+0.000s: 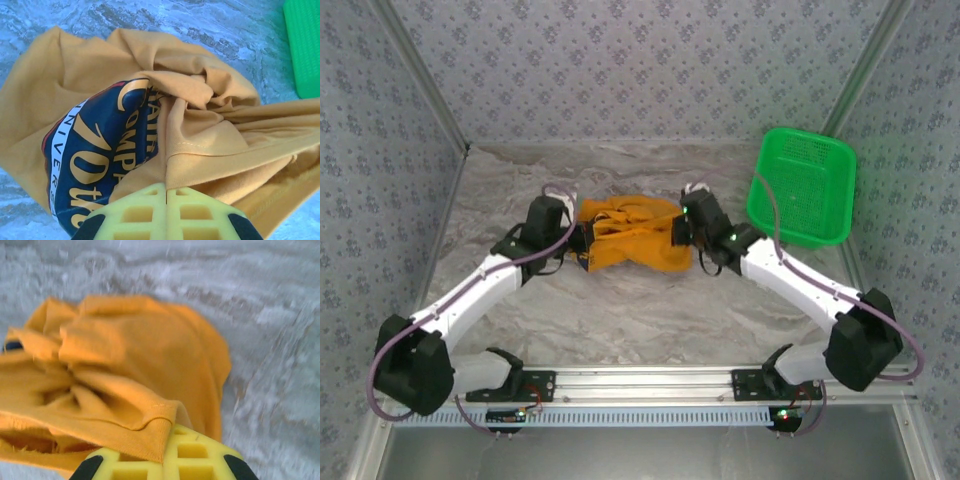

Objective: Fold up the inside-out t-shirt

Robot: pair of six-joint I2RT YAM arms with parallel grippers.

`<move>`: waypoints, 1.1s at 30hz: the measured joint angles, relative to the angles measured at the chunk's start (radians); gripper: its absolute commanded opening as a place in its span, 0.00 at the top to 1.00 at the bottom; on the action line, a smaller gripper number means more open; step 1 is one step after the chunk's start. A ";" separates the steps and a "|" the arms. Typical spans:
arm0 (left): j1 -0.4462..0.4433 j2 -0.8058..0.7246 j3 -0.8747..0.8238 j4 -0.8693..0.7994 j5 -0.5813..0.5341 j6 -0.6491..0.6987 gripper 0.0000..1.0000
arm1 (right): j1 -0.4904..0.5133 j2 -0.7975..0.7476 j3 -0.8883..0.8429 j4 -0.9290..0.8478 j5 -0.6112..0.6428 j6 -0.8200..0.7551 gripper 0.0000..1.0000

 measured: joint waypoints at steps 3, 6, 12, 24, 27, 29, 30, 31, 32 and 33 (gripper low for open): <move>0.051 0.136 0.240 -0.053 0.038 0.029 1.00 | -0.072 0.130 0.211 0.007 -0.023 -0.054 1.00; 0.107 0.332 0.652 -0.171 0.074 0.073 1.00 | -0.118 0.283 0.507 -0.033 -0.058 -0.116 1.00; 0.136 0.518 1.284 -0.336 0.096 0.148 1.00 | -0.116 0.340 0.898 -0.099 -0.063 -0.217 1.00; 0.027 -0.005 0.317 -0.235 0.130 0.114 0.99 | 0.129 -0.163 0.240 -0.141 0.039 -0.237 1.00; -0.027 -0.034 0.191 -0.292 0.119 0.113 1.00 | 0.168 -0.206 0.148 -0.226 0.039 -0.206 1.00; -0.055 -0.051 0.201 -0.323 0.120 0.139 1.00 | 0.170 -0.218 0.153 -0.243 0.037 -0.203 1.00; -0.058 -0.055 0.223 -0.337 0.120 0.150 1.00 | 0.160 -0.218 0.165 -0.246 0.034 -0.204 1.00; -0.059 -0.054 0.264 -0.345 0.118 0.166 1.00 | 0.138 -0.209 0.192 -0.250 0.029 -0.208 1.00; -0.058 -0.042 0.314 -0.345 0.114 0.180 1.00 | 0.103 -0.185 0.232 -0.249 0.017 -0.211 1.00; -0.055 -0.025 0.364 -0.342 0.115 0.193 1.00 | 0.074 -0.161 0.266 -0.246 0.003 -0.212 1.00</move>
